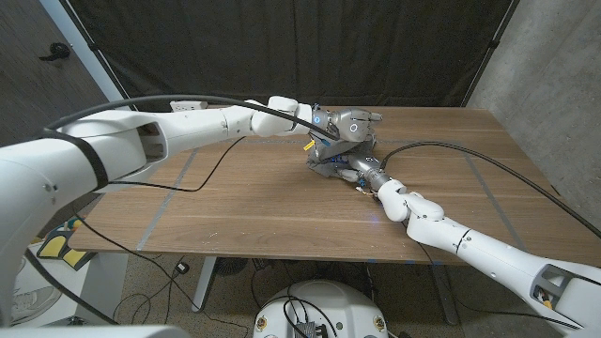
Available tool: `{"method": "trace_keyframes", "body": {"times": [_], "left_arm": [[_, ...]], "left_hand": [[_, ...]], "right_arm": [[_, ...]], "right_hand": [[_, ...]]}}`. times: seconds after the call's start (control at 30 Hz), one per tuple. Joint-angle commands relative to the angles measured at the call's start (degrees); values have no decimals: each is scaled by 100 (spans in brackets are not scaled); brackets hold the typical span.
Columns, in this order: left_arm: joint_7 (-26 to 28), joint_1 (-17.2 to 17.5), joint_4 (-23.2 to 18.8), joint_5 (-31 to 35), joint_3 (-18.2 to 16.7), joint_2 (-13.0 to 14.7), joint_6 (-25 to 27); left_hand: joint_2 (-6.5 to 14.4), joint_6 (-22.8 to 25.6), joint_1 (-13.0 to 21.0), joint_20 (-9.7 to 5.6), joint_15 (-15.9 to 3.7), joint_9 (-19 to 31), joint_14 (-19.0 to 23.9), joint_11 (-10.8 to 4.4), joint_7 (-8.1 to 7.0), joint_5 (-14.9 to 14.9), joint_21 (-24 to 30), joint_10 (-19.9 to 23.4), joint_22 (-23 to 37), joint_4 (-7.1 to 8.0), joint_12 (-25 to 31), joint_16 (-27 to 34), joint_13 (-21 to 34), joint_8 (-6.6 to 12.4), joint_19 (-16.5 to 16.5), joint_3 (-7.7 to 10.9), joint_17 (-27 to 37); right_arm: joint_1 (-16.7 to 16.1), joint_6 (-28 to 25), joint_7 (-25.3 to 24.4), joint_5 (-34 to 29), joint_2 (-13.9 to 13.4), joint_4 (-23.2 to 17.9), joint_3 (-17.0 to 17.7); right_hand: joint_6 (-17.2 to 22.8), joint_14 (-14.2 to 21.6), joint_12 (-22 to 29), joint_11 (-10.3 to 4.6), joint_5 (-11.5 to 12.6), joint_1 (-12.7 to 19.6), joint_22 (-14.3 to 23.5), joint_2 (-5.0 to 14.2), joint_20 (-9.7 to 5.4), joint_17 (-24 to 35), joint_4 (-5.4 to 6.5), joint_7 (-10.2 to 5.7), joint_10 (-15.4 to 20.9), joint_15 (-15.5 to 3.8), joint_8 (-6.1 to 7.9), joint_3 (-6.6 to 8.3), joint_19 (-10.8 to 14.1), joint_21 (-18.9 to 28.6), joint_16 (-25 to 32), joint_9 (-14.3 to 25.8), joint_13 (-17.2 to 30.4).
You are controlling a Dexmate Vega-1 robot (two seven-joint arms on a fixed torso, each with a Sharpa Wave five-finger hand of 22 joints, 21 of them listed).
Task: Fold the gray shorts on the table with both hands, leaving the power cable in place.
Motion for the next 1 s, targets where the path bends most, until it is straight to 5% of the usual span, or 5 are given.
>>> {"method": "trace_keyframes", "body": {"times": [0.03, 0.3, 0.7, 1.0], "left_arm": [[-394, 704, -561, -67, -649, 330, 459], [-966, 1425, -921, 93, -1195, 568, 1176], [-1123, 1889, -1293, 391, -1620, 920, 1172], [-1119, 2063, -1439, 532, -1837, 973, 1066]], "left_hand": [[19, -684, -448, 114, -830, 1, -219, 68, 18, 36, -75, -551, 13, 199, -36, -5, -4, -27, -55, -55, 27], [110, -1373, -1084, 213, -610, 2, -595, 146, 25, 39, -150, -1096, 22, 480, -25, -15, -3, -24, -158, -185, 46], [127, -1394, -1189, 240, -594, 1, -657, 134, 6, 35, -174, -1146, 21, 502, -1, -10, -5, 11, -194, -196, 43], [127, -1383, -1217, 240, -604, -1, -658, 131, 1, 36, -181, -1147, 19, 496, 13, -2, -6, 27, -197, -195, 39]], "right_arm": [[-61, -301, 212, -282, -113, -504, 49], [-11, -631, 508, -618, -211, -963, 65], [-46, -916, 870, -969, -408, -1437, 158], [-398, -1279, 1028, -1104, -651, -1897, 340]], "right_hand": [[-10, -10, -6, 27, -8, -48, 15, 7, 43, 15, -14, -3, -31, -145, -18, -16, 82, 6, 41, 17, 20], [-13, -13, -3, 7, -7, -57, 16, 3, 52, 15, -15, -10, -34, -144, -18, -16, 89, 7, 42, 18, 20], [-20, -13, -1, -1, -5, -71, 16, -2, 41, 14, -17, -21, -43, -156, -18, -14, 145, 25, 45, 19, 21], [-2, -3, 11, -8, -4, -81, 16, -2, 33, 14, -15, -16, -21, -172, -10, -14, 197, 42, 51, 20, 21]]}}
